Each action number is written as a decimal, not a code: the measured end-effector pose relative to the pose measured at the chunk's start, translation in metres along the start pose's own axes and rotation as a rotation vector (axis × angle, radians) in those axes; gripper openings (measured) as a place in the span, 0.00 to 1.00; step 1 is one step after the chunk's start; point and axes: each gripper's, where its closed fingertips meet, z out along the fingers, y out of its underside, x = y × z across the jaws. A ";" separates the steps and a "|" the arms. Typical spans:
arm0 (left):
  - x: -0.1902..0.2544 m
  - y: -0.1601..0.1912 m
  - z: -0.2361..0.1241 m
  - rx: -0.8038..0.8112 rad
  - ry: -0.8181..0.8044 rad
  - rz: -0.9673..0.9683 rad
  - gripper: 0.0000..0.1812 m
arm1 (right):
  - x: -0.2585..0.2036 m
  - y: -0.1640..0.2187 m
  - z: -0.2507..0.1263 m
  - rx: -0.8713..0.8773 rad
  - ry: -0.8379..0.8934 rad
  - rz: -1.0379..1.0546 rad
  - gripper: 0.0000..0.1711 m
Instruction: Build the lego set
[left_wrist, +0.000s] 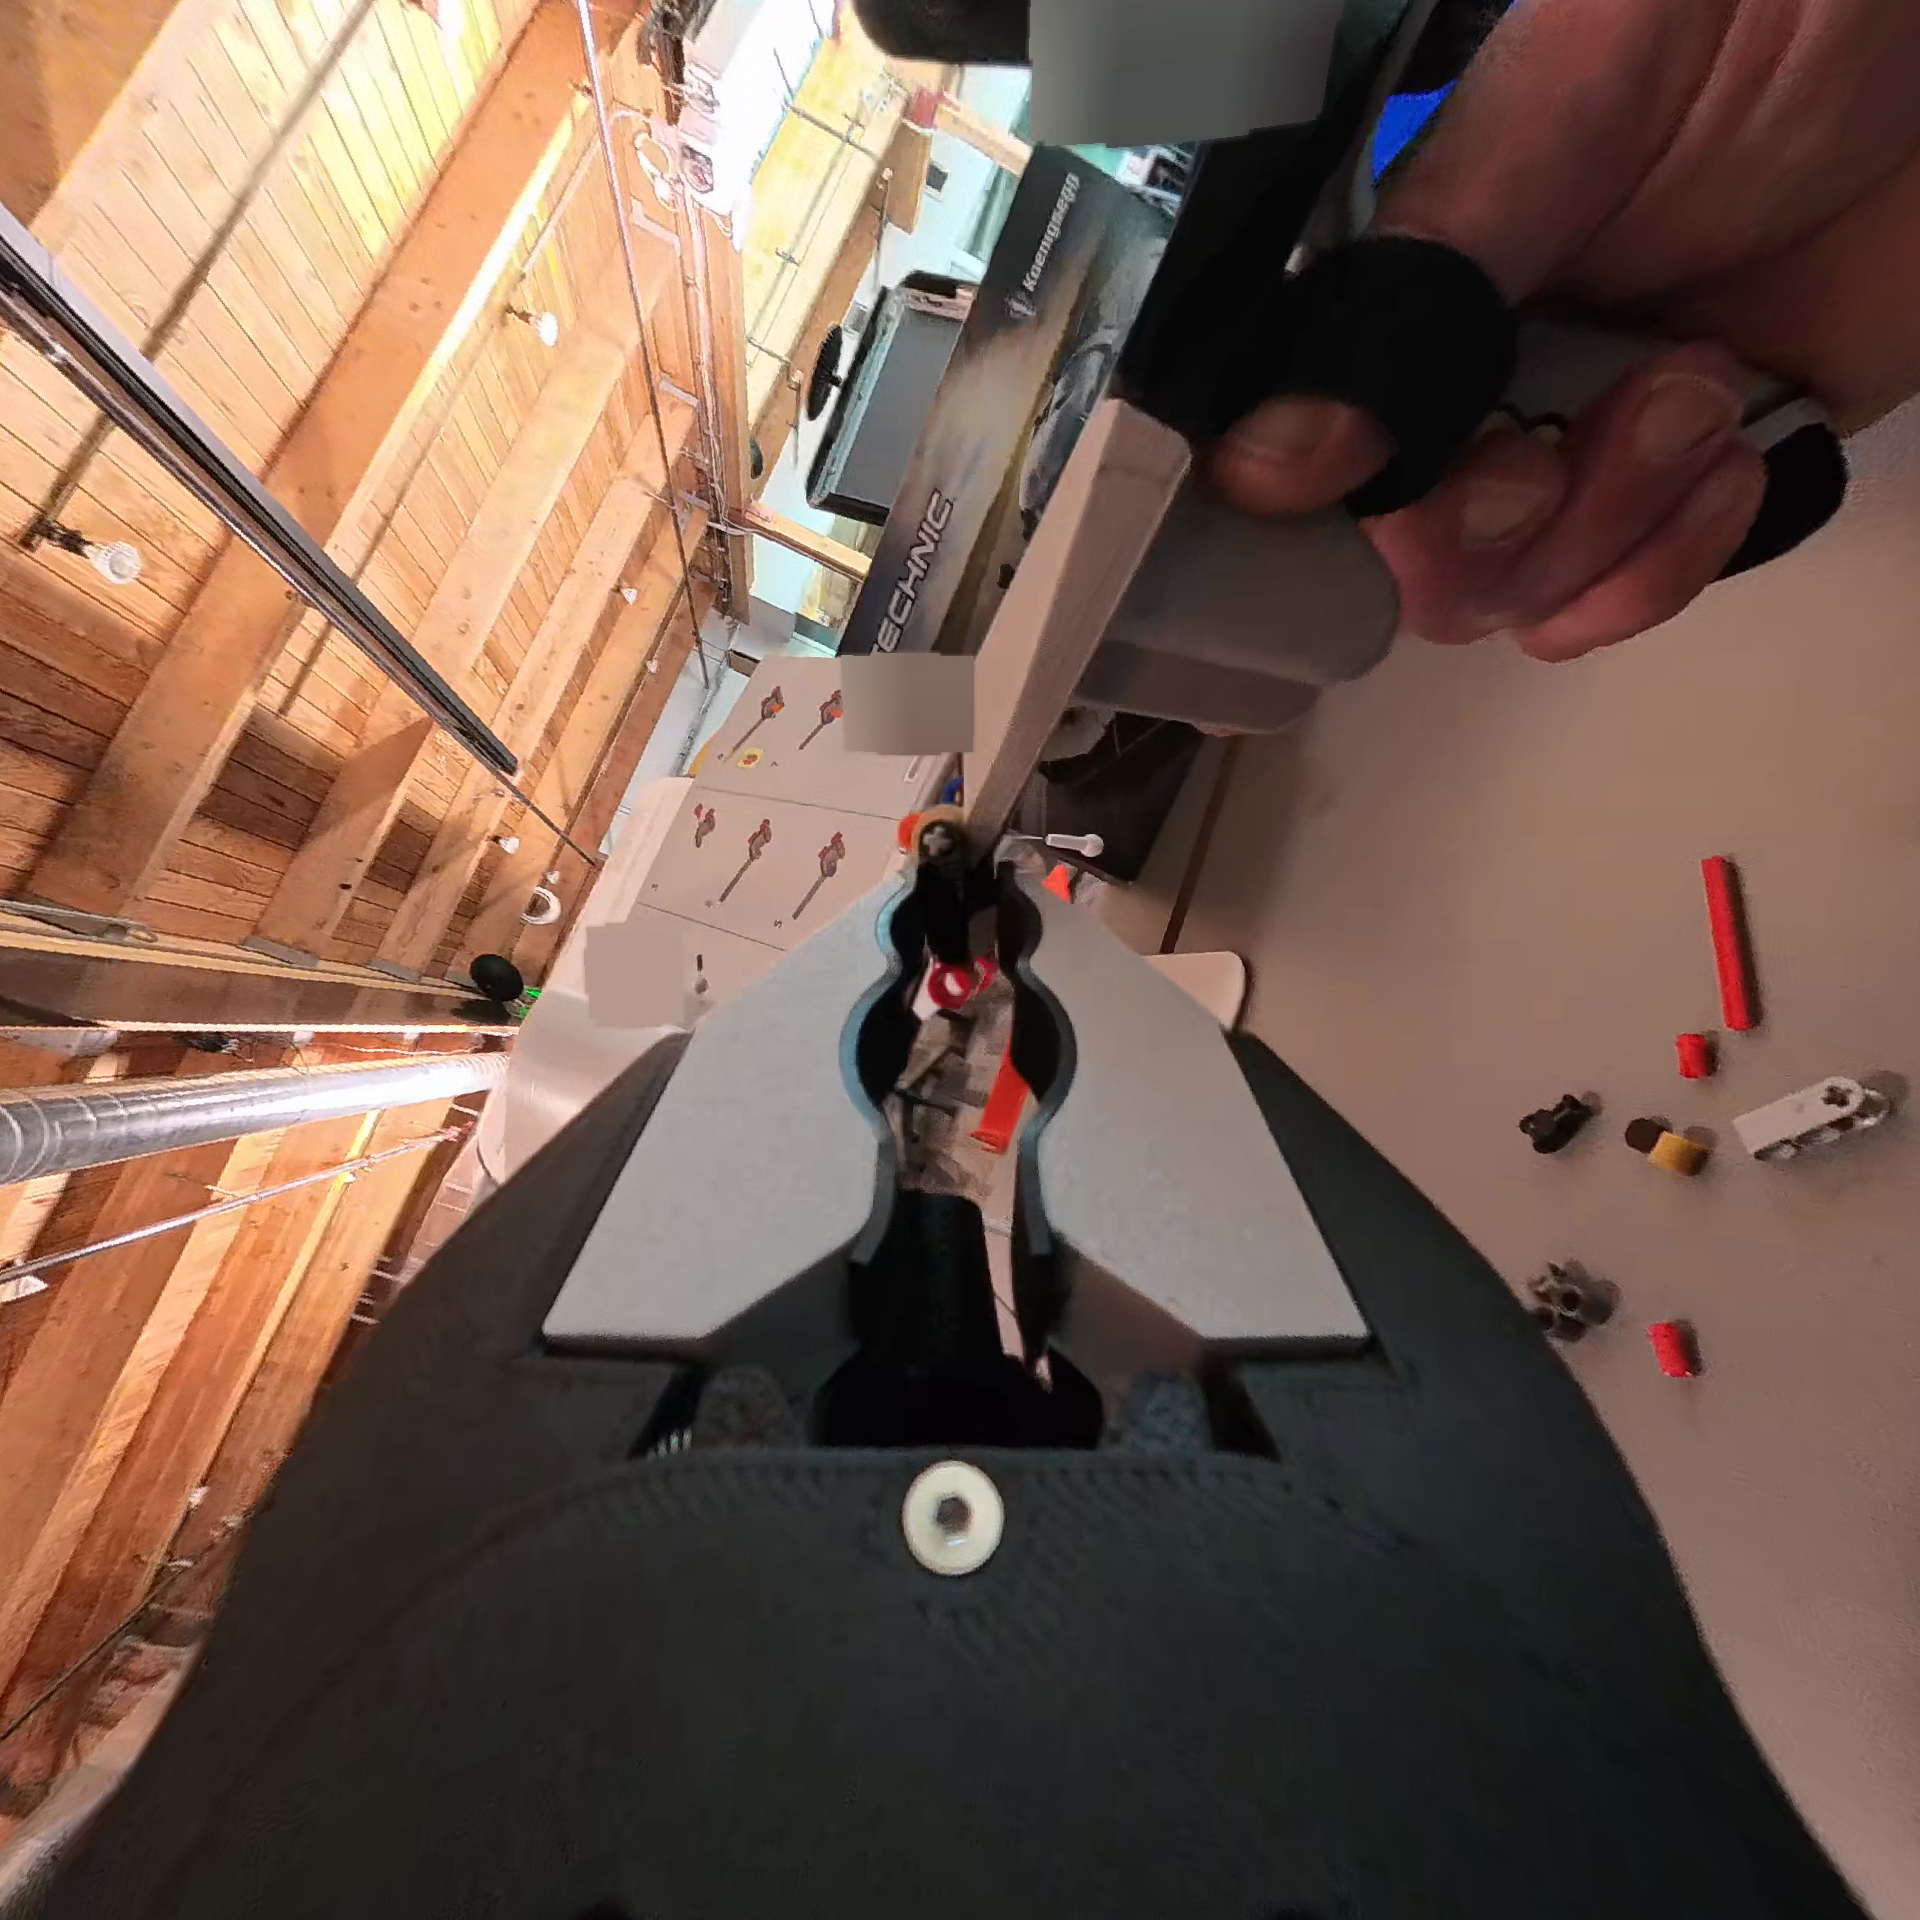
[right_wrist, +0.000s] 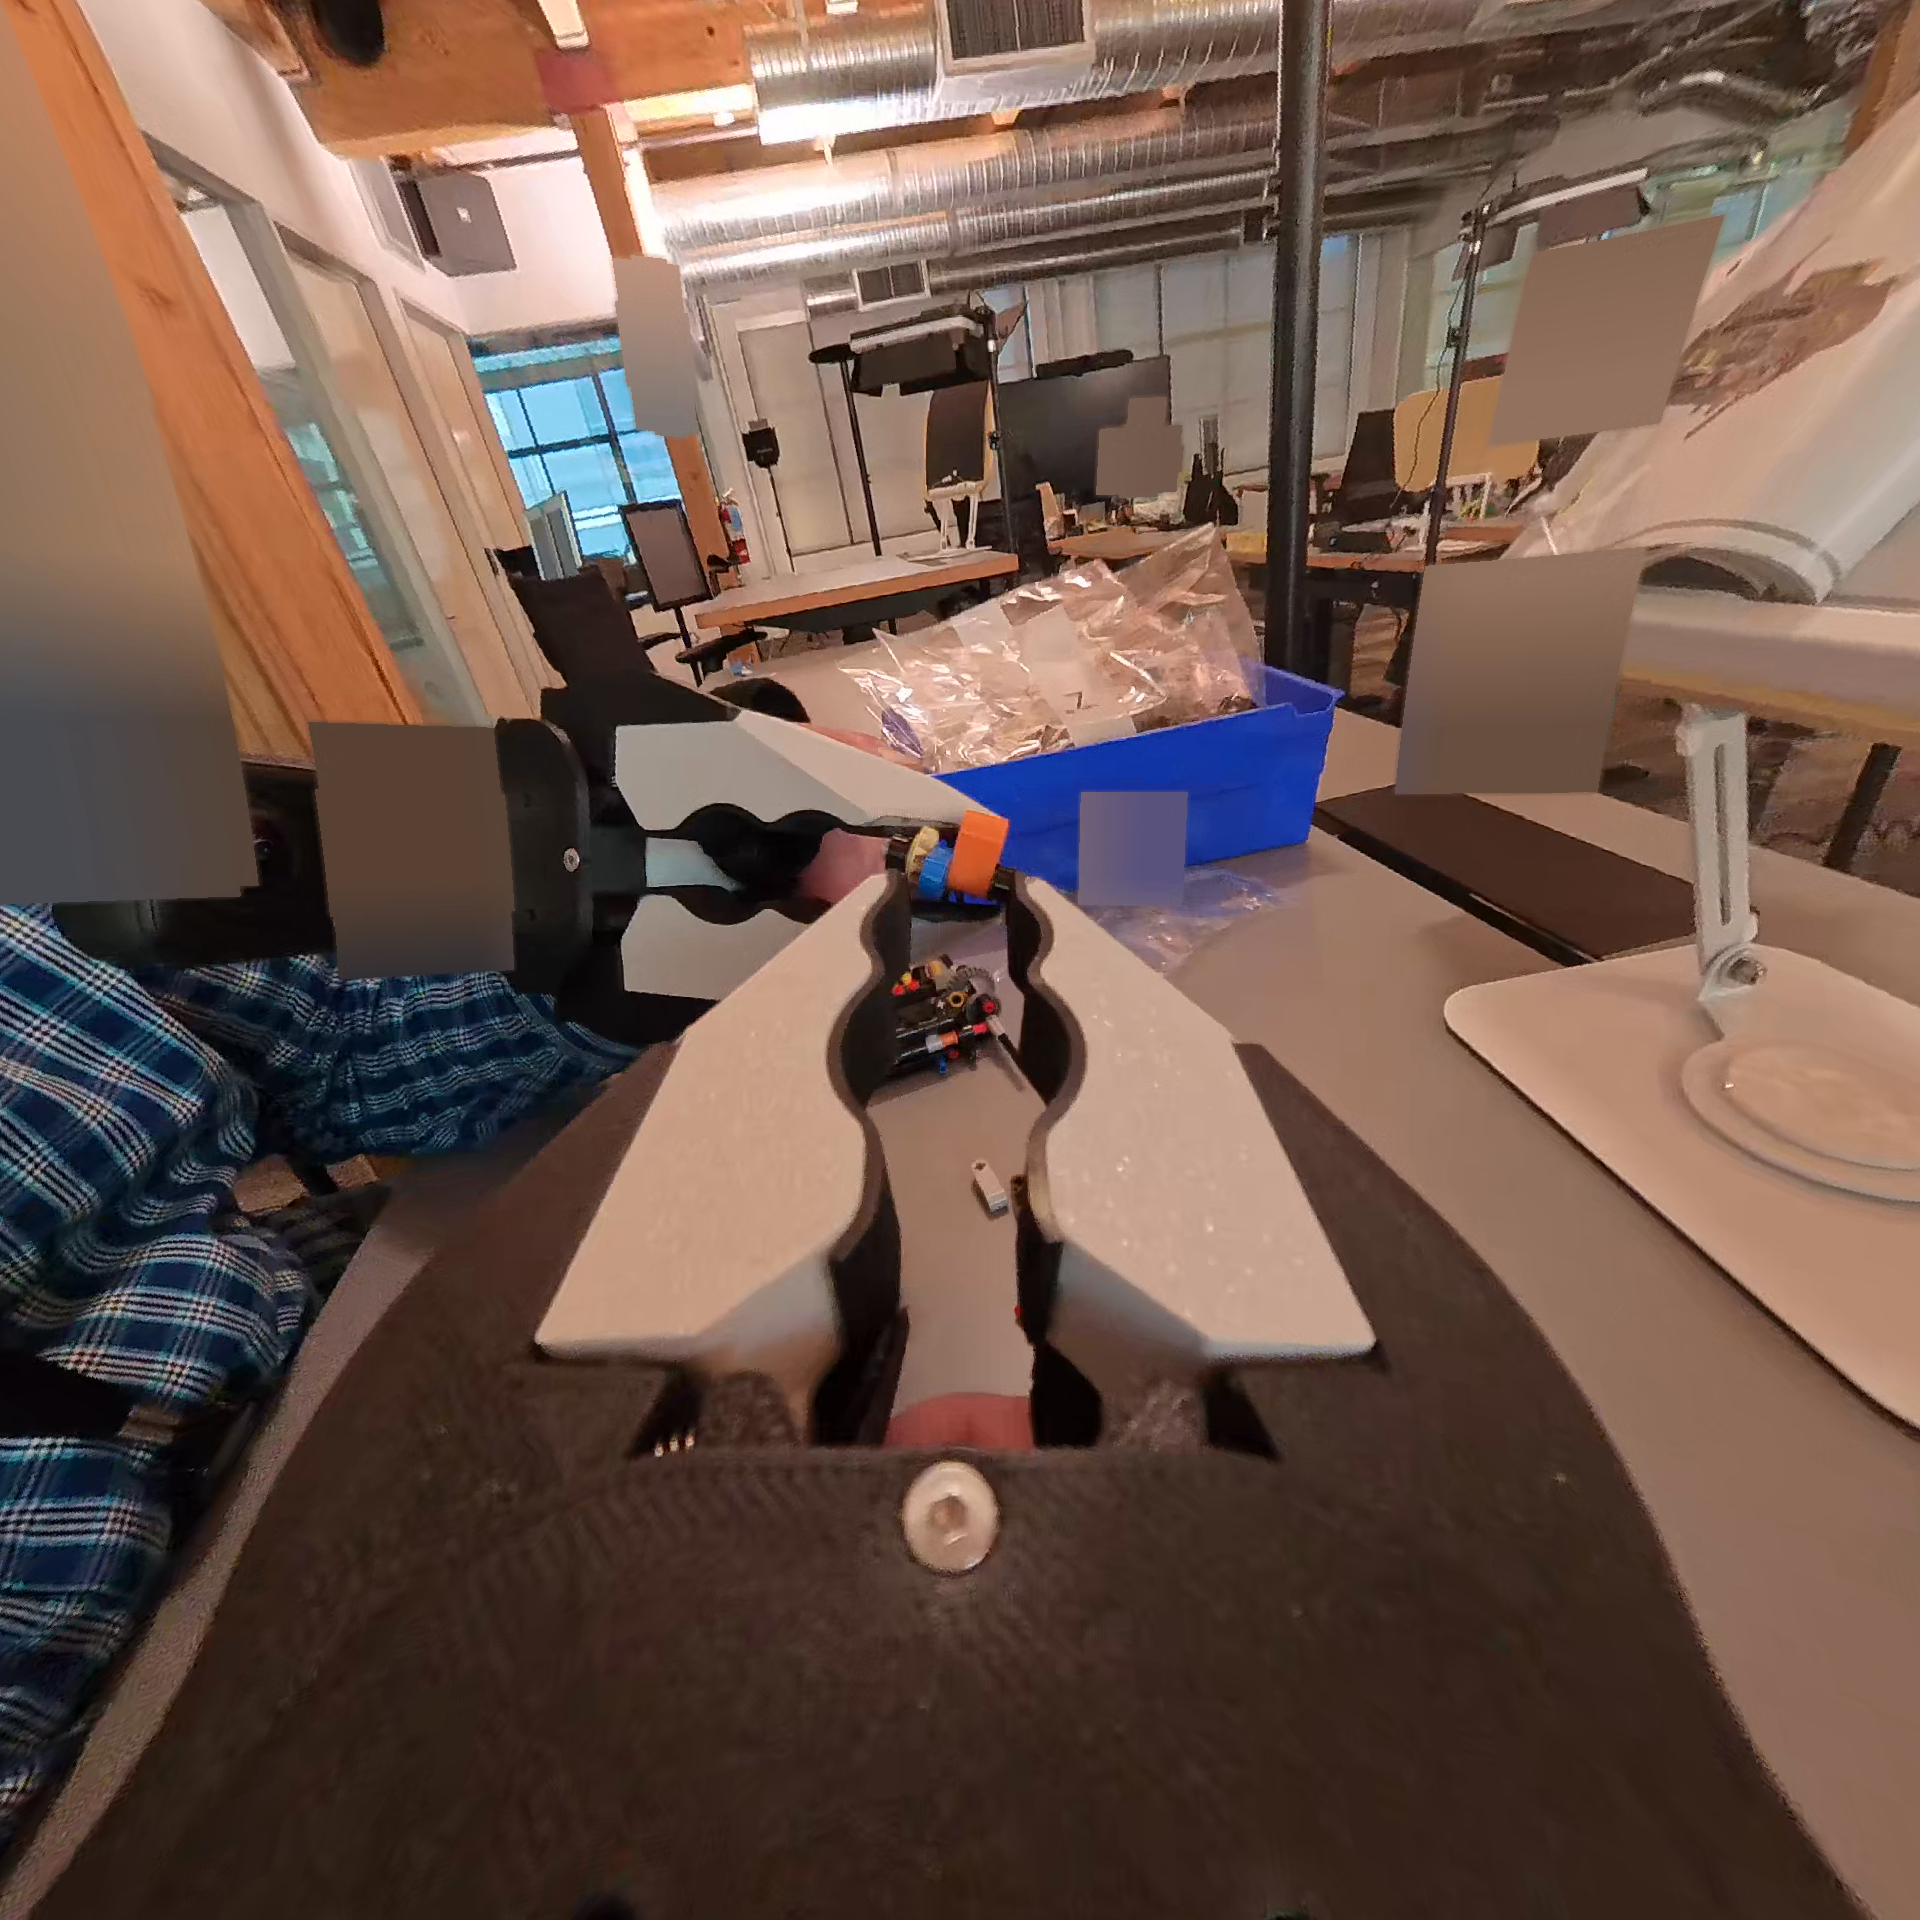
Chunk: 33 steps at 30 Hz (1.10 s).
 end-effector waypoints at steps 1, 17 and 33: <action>-0.001 -0.001 -0.001 0.011 -0.010 0.005 0.06 | -0.001 -0.001 0.000 0.006 -0.001 -0.005 0.09; -0.004 -0.009 -0.004 0.067 -0.026 -0.017 0.06 | -0.009 -0.006 -0.002 -0.038 0.042 -0.163 0.08; -0.008 -0.007 -0.004 0.071 -0.013 -0.144 0.06 | -0.008 -0.010 0.000 0.031 -0.013 0.006 0.09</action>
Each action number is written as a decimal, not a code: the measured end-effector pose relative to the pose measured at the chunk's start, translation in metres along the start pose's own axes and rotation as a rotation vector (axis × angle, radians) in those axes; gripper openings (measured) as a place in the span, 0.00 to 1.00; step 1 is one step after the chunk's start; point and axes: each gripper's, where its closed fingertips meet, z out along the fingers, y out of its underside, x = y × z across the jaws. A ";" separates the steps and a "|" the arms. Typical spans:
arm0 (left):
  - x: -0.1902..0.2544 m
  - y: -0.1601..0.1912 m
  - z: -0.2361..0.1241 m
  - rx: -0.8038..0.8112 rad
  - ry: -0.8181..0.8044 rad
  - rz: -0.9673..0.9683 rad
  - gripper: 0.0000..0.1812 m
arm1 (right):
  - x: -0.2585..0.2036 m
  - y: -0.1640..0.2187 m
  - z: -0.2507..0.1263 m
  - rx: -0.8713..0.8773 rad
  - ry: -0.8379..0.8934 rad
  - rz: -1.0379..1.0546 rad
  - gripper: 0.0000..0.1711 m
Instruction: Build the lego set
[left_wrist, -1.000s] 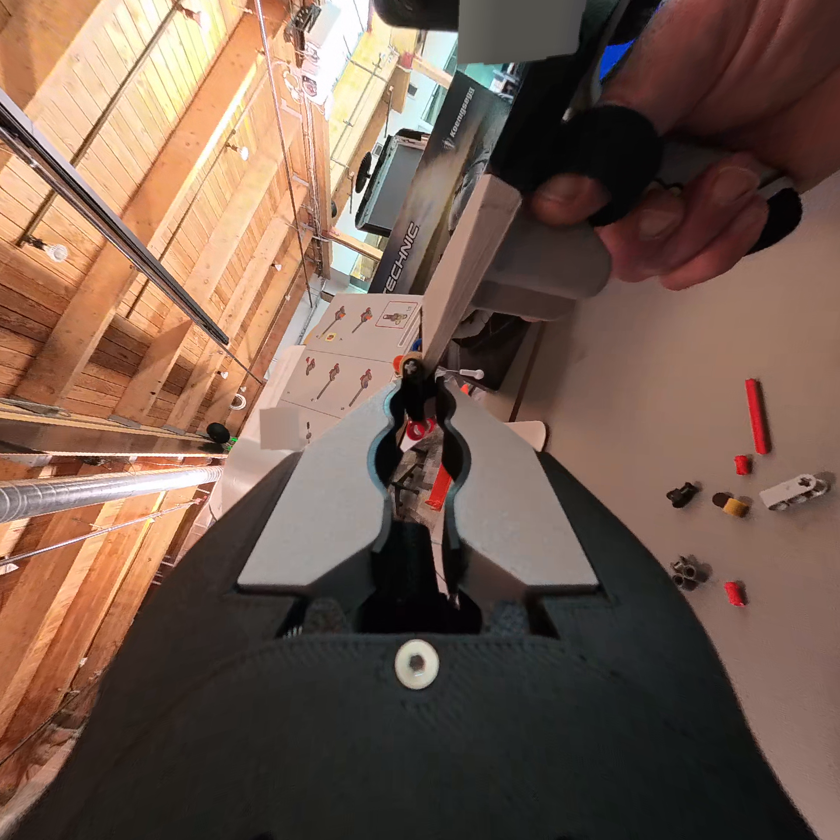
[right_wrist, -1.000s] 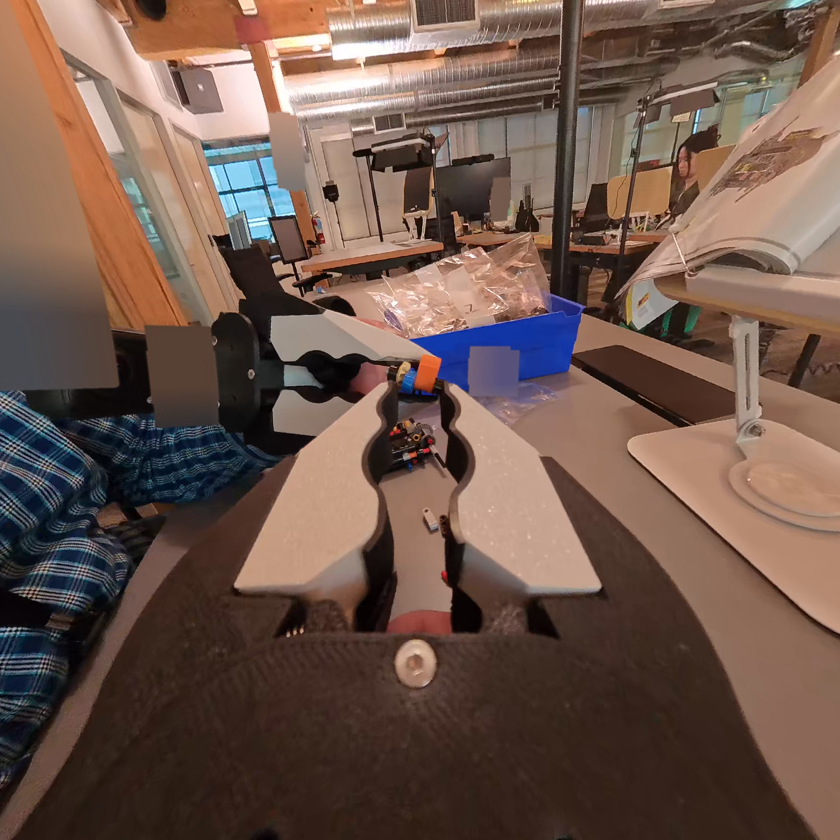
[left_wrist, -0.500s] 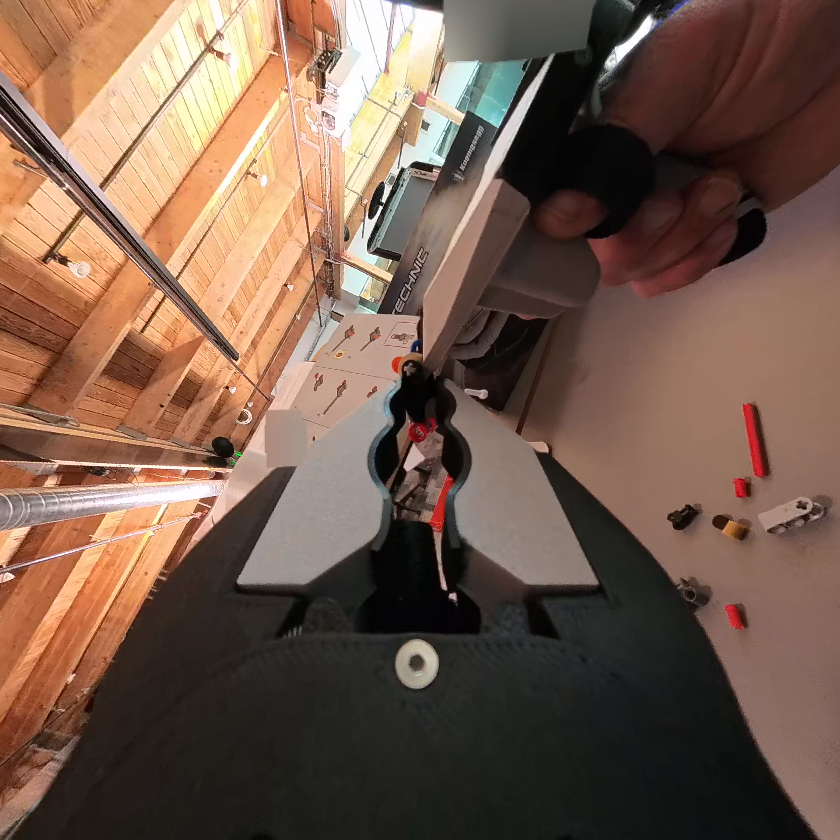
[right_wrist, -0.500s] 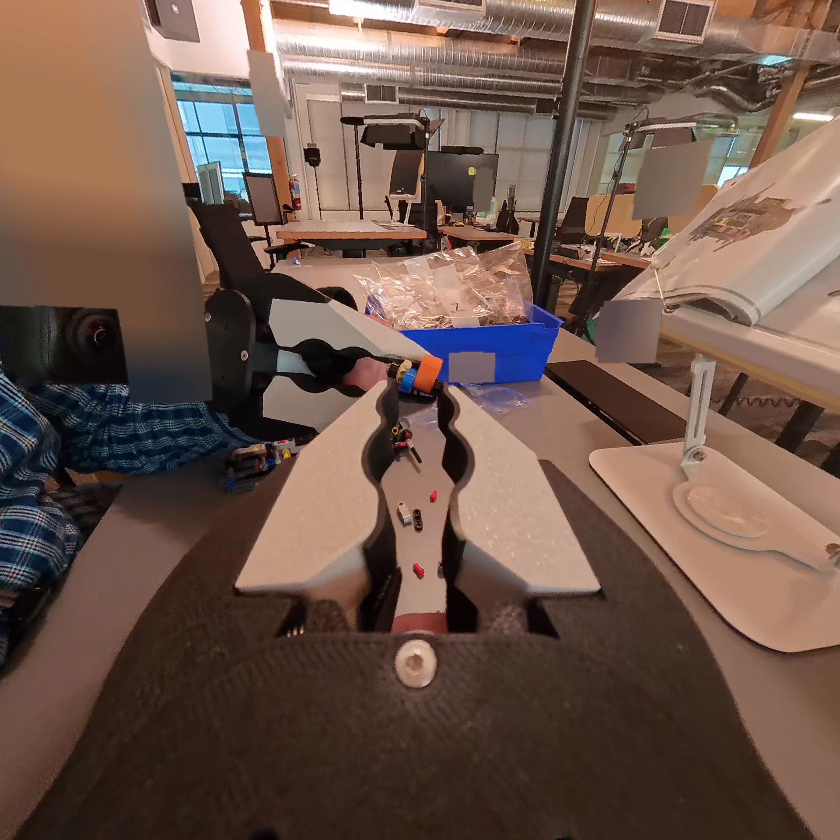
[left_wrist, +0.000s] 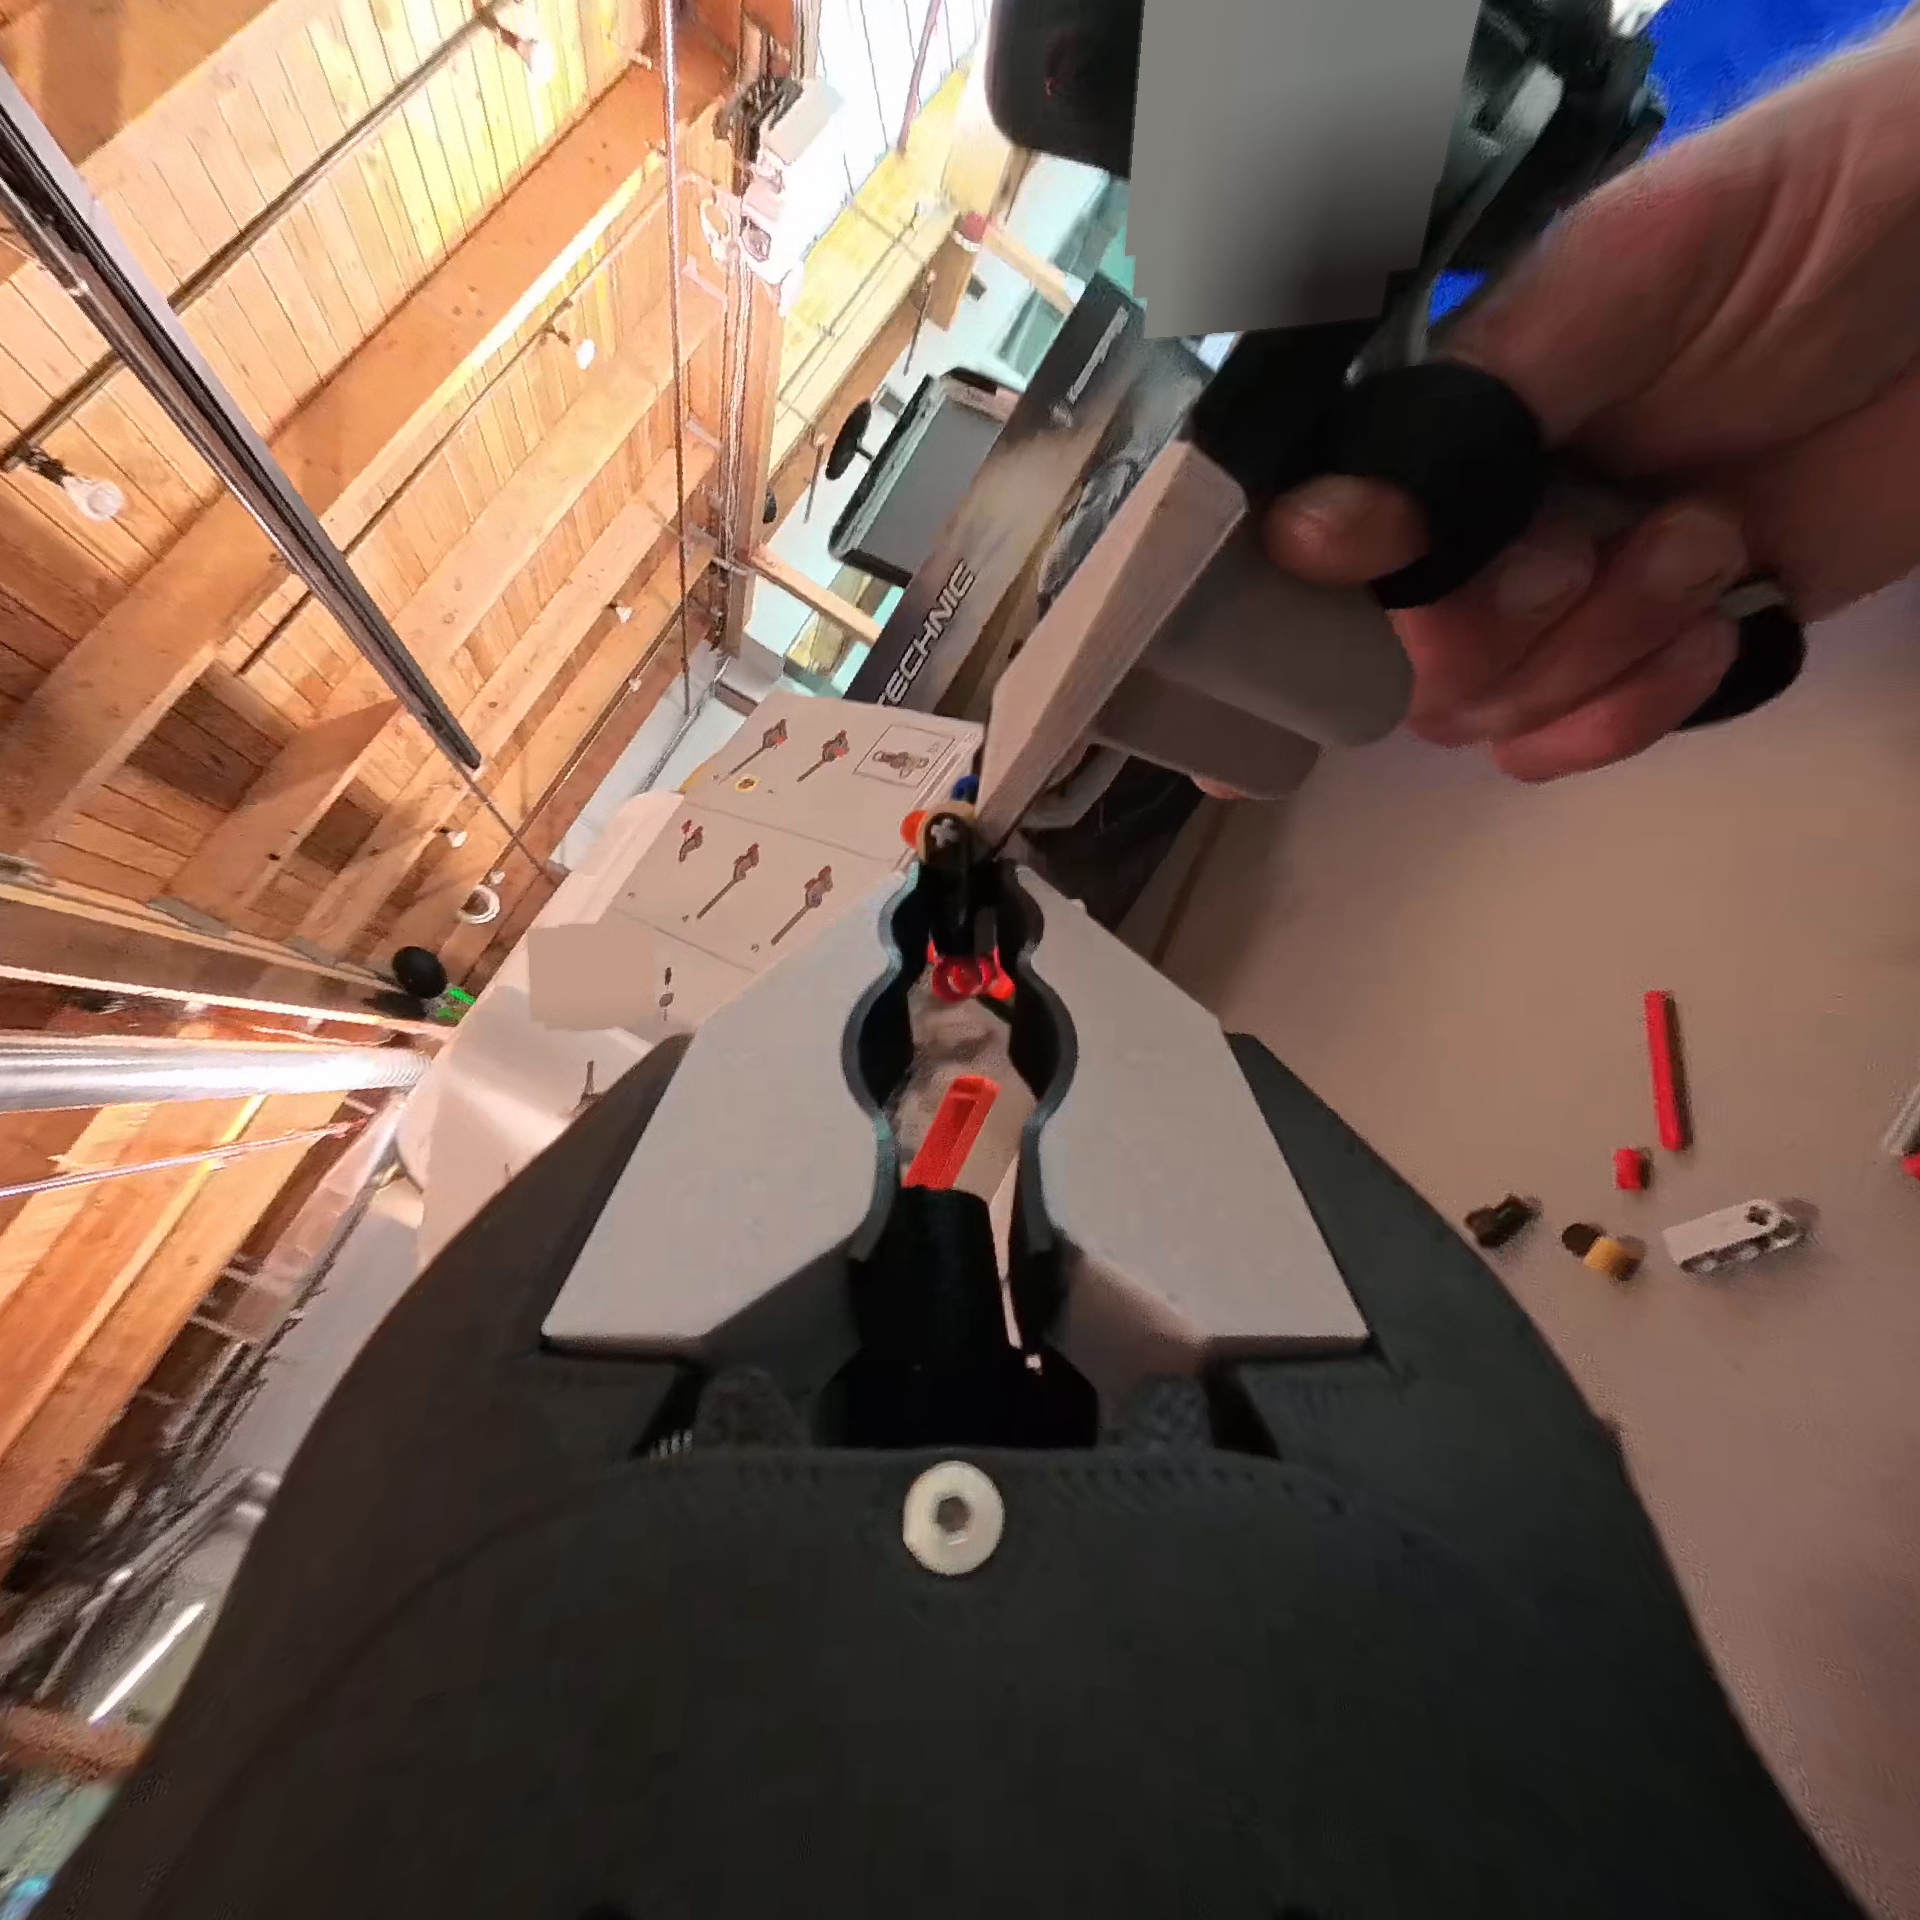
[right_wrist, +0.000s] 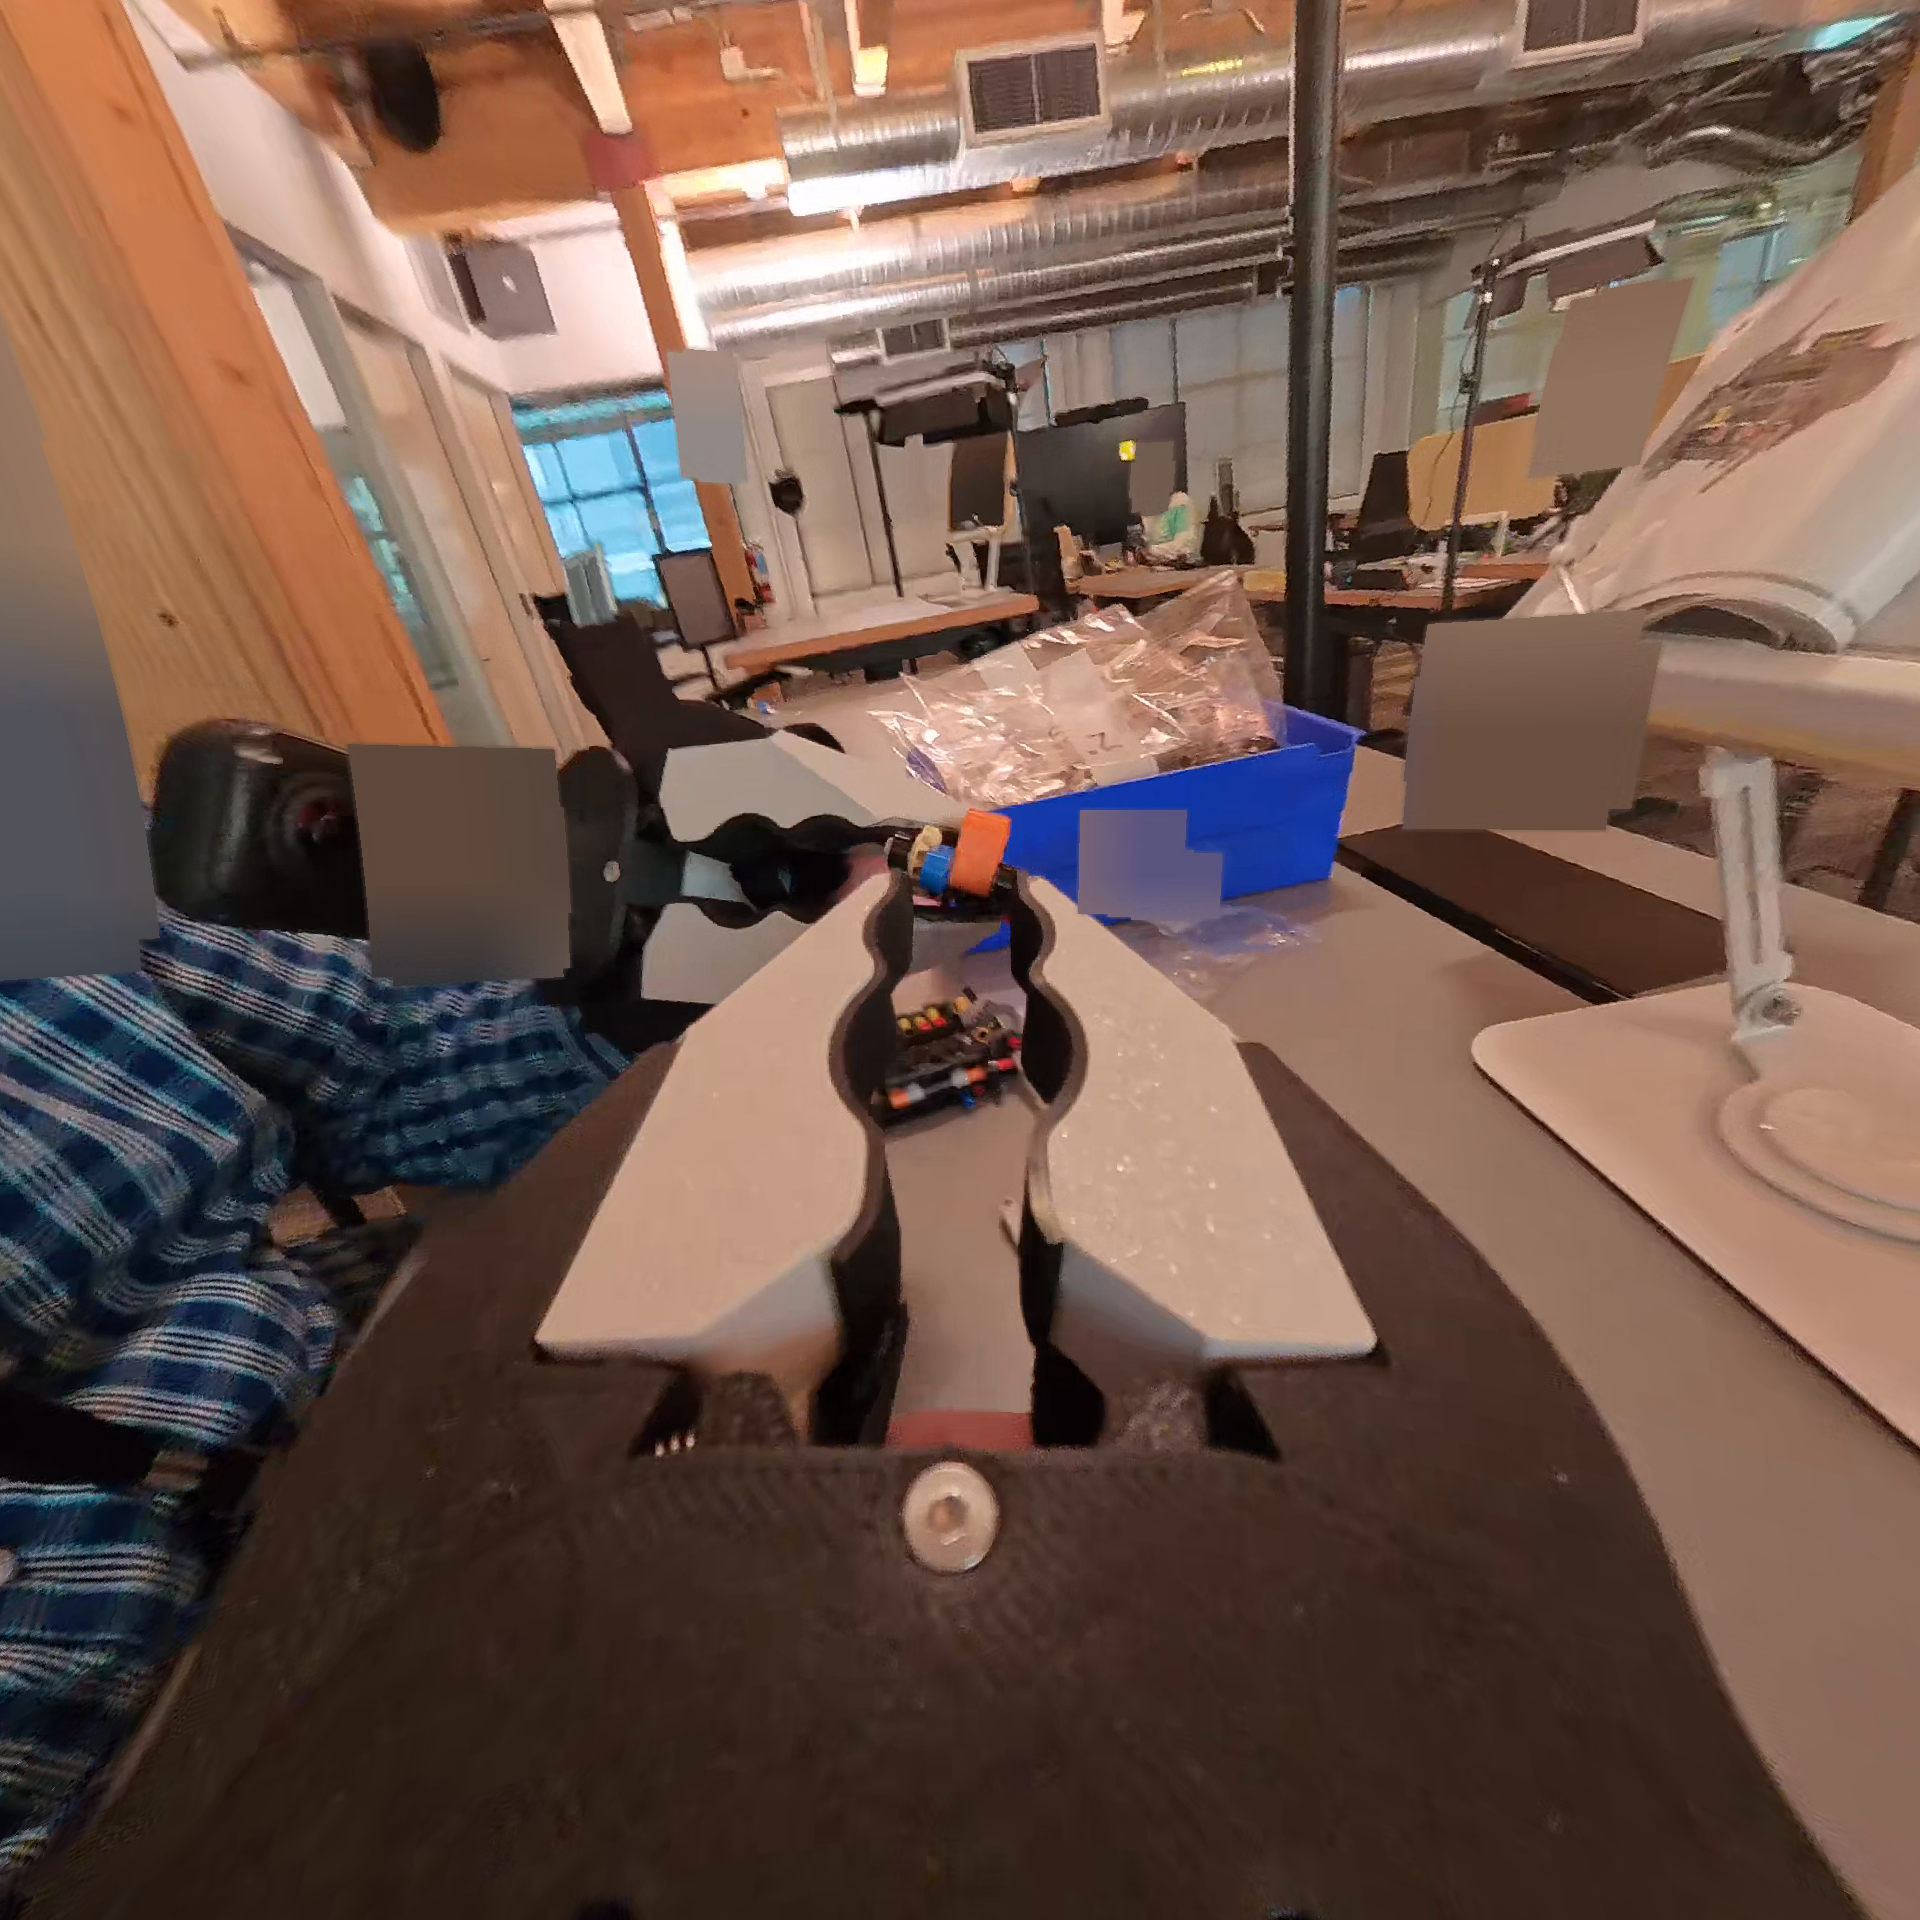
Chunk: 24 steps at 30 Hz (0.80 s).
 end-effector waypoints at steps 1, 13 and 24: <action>0.001 0.001 0.001 -0.014 -0.008 0.017 0.06 | 0.002 0.001 0.000 -0.019 0.019 -0.021 0.09; 0.013 0.005 0.001 -0.040 0.098 0.011 0.07 | 0.005 0.013 -0.005 -0.121 0.008 -0.067 0.09; 0.031 -0.008 -0.020 -0.004 0.530 -0.501 0.19 | -0.019 0.026 -0.013 -0.183 -0.156 -0.209 0.09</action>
